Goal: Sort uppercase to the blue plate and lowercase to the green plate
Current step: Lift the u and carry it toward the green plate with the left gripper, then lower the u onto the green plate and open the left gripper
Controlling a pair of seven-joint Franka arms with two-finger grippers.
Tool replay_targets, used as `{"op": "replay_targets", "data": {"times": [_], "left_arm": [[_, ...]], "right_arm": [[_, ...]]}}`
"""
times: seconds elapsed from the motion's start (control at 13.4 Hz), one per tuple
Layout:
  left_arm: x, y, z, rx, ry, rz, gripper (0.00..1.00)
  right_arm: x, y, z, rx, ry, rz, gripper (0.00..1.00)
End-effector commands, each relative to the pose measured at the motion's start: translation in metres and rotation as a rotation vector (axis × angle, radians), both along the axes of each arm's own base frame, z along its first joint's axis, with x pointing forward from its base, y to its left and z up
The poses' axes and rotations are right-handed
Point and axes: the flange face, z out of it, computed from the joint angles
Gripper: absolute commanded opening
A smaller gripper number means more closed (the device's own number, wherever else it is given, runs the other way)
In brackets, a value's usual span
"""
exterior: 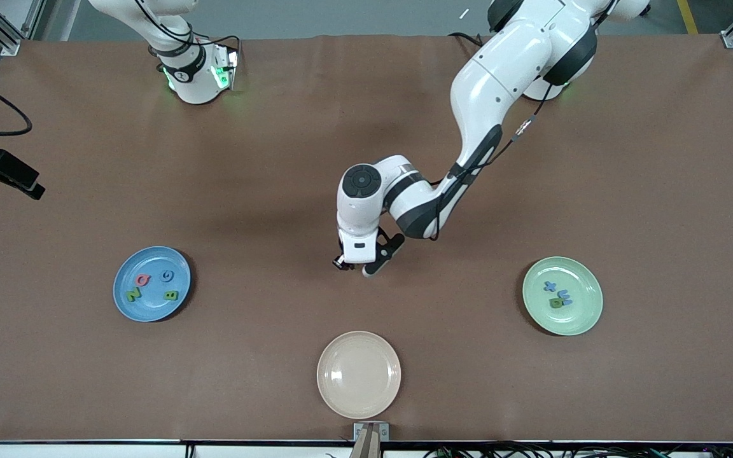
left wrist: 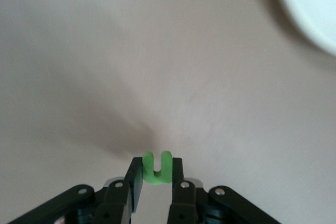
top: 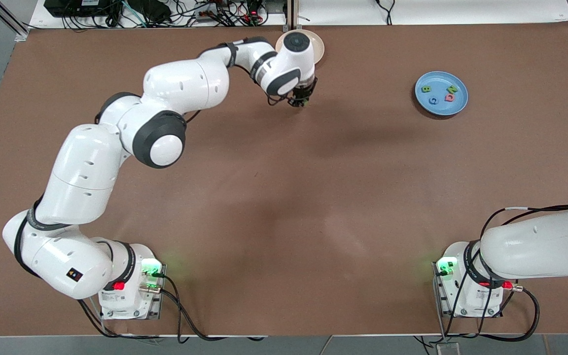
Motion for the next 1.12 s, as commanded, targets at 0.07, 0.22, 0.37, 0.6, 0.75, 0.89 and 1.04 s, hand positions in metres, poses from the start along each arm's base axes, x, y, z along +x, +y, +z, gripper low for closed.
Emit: {"op": "replay_targets", "data": {"times": [0.07,0.22,0.37,0.6,0.75,0.89,1.04], "left_arm": [[0.030,0.056,0.043,0.123,0.019,-0.087,0.00],[0.054,0.096,0.057,0.165,0.042,-0.111,0.00],[0.072,0.132,0.066,0.191,0.057,-0.159,0.00],[0.101,0.196,0.076,0.216,0.072,-0.232,0.00],[0.113,0.244,0.073,0.241,0.101,-0.283,0.00],[0.125,0.280,0.068,0.248,0.118,-0.313,0.00],[0.135,0.326,0.059,0.259,0.150,-0.354,0.00]], "right_arm": [[-0.003,0.000,0.003,-0.018,-0.006,0.043,1.00],[-0.003,0.002,0.003,-0.029,-0.005,0.052,1.00],[-0.003,0.001,0.003,-0.031,-0.005,0.050,1.00],[-0.003,0.001,0.003,-0.029,-0.005,0.049,1.00],[-0.003,0.001,0.003,-0.031,-0.005,0.049,1.00],[-0.003,0.001,0.003,-0.031,-0.005,0.049,1.00],[-0.003,0.001,0.003,-0.031,-0.007,0.049,1.00]]}}
